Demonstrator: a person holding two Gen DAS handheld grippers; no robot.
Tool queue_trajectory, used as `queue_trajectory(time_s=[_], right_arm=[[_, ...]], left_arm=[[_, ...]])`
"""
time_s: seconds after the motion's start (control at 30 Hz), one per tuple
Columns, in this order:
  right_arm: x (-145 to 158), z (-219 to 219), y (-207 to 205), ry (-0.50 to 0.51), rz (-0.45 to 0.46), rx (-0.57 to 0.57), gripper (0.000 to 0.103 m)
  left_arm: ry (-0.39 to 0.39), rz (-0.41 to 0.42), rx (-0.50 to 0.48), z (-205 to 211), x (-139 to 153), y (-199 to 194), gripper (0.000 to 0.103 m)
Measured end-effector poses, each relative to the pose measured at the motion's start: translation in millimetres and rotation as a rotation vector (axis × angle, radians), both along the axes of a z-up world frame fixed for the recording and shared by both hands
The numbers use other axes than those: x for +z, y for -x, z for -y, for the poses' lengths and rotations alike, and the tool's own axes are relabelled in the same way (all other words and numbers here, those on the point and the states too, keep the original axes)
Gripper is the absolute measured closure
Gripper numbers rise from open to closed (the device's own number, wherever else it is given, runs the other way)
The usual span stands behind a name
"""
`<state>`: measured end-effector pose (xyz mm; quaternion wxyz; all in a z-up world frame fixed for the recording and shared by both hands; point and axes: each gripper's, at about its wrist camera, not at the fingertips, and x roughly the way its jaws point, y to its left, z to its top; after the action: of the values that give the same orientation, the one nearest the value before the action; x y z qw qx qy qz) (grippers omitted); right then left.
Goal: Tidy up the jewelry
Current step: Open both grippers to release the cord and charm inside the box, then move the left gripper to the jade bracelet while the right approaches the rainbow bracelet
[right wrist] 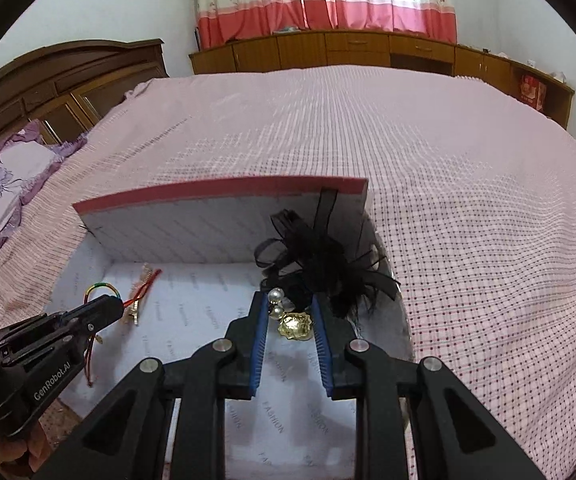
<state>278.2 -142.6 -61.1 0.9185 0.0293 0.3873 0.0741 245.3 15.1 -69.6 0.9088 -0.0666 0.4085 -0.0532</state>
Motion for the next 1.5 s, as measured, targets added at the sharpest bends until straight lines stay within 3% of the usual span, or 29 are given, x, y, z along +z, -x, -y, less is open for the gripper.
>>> queue_trajectory(time_s=[0.13, 0.2, 0.3, 0.57, 0.97, 1.17, 1.5], right_arm=[[-11.2, 4.2, -7.4, 0.005, -0.042, -0.013, 0.078], [-13.9, 7.1, -8.0, 0.014, -0.045, -0.029, 0.077], [-16.6, 10.3, -9.9, -0.015, -0.060, -0.034, 0.068], [7.2, 26.9, 11.5, -0.097, 0.005, -0.033, 0.061], [56.9, 39.0, 78.7, -0.158, 0.152, -0.014, 0.059], [60.0, 37.1, 108.2, -0.156, 0.156, 0.003, 0.059], [34.6, 36.3, 146.7, -0.137, 0.099, 0.009, 0.059]], left_arm=[[-0.009, -0.005, 0.008, 2.3, -5.1, -0.5, 0.103], [-0.012, -0.023, 0.006, 7.1, -7.4, -2.6, 0.093], [-0.016, -0.029, -0.001, 14.1, -6.6, -1.7, 0.089], [0.020, 0.022, -0.032, 2.3, 25.6, 24.2, 0.087], [0.010, 0.101, -0.009, -25.8, 66.6, 83.7, 0.082], [0.012, 0.075, 0.017, -32.5, 63.5, 107.4, 0.082], [0.040, -0.011, 0.060, -42.1, 35.0, 133.4, 0.082]])
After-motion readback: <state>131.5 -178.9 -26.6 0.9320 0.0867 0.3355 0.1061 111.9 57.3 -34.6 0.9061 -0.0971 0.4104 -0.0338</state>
